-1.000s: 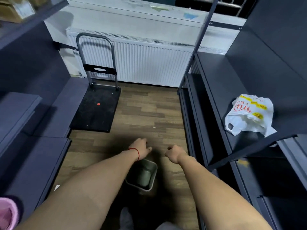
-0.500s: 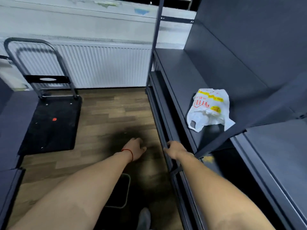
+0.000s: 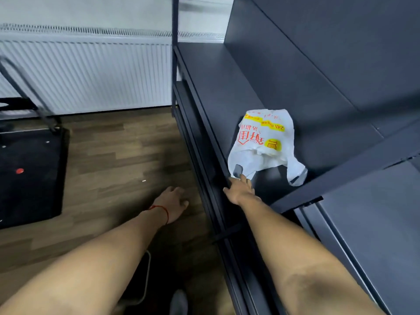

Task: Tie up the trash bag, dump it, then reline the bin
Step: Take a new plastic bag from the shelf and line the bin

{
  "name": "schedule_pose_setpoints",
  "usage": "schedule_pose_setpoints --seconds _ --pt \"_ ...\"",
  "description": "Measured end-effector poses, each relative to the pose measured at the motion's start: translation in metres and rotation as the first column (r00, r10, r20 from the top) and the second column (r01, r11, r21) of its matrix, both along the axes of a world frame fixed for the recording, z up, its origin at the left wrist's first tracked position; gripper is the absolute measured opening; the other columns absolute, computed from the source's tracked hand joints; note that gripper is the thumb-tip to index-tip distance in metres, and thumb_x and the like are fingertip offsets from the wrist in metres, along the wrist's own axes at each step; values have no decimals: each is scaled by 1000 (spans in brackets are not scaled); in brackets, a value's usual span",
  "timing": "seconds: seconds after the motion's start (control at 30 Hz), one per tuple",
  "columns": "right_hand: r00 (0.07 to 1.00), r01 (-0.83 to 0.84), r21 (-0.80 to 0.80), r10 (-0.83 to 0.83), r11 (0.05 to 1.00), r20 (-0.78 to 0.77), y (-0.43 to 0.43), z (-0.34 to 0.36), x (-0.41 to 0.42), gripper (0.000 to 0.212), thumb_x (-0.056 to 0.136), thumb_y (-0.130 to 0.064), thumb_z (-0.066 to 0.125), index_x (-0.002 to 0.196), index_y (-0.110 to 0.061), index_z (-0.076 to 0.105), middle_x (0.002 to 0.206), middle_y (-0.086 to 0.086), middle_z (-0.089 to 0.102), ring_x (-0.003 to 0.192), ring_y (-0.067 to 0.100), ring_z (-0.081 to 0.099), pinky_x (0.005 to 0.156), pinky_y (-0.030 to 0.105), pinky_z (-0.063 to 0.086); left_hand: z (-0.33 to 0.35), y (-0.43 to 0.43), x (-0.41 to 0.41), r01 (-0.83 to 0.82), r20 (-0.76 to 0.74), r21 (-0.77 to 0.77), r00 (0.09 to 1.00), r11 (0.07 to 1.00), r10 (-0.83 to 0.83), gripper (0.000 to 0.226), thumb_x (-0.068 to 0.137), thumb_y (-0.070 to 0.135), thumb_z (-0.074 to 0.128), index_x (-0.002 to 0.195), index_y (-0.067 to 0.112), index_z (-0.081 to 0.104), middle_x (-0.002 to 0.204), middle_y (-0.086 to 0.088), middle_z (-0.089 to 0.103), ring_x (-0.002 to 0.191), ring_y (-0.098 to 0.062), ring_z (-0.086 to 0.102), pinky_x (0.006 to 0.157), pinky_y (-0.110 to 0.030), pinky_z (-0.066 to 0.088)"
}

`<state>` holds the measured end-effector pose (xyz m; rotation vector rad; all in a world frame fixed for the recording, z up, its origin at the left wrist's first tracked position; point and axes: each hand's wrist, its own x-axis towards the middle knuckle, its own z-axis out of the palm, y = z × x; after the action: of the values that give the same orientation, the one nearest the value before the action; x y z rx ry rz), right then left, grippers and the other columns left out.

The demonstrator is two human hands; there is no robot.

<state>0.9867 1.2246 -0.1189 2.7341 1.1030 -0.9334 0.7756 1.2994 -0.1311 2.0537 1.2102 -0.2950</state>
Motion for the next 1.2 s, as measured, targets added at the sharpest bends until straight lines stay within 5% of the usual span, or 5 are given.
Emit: schedule_pose_setpoints --seconds 0.37,0.53,1.0,1.1,1.2 --pt "996 -80 -49 81 996 22 24 -50 42 50 97 -42 44 145 -29 40 160 5 11 143 31 18 117 49 16 -18 19 72 -2 62 41 998 999 0 53 92 31 52 141 17 38 138 -9 45 121 -30 49 99 -38 42" --pt "995 -98 -23 98 995 21 28 -51 42 51 96 -42 46 141 -17 45 153 5 33 141 29 29 116 50 18 -24 13 83 18 80 33 997 999 -21 52 94 32 51 142 17 38 143 -8 41 127 -30 45 104 -39 38" --pt "950 -229 361 288 904 -120 36 19 -77 44 105 -33 32 147 -22 39 156 1 34 142 25 32 113 49 25 25 15 1 -22 227 124 974 992 -7 41 96 20 48 137 17 48 137 -10 49 122 -28 51 98 -30 39" --pt "938 -185 432 289 883 -189 34 26 -123 43 104 -29 33 146 -23 40 155 2 36 142 26 35 115 55 25 38 16 -35 -128 322 121 943 984 83 32 97 23 47 126 14 57 128 -14 56 117 -29 54 96 -31 41" --pt "927 -115 522 280 845 -250 19 33 -176 42 102 -23 38 143 -18 45 150 6 43 137 26 42 115 47 32 51 9 -78 -232 374 124 912 965 172 27 98 28 44 109 11 62 111 -15 64 106 -31 58 89 -34 44"
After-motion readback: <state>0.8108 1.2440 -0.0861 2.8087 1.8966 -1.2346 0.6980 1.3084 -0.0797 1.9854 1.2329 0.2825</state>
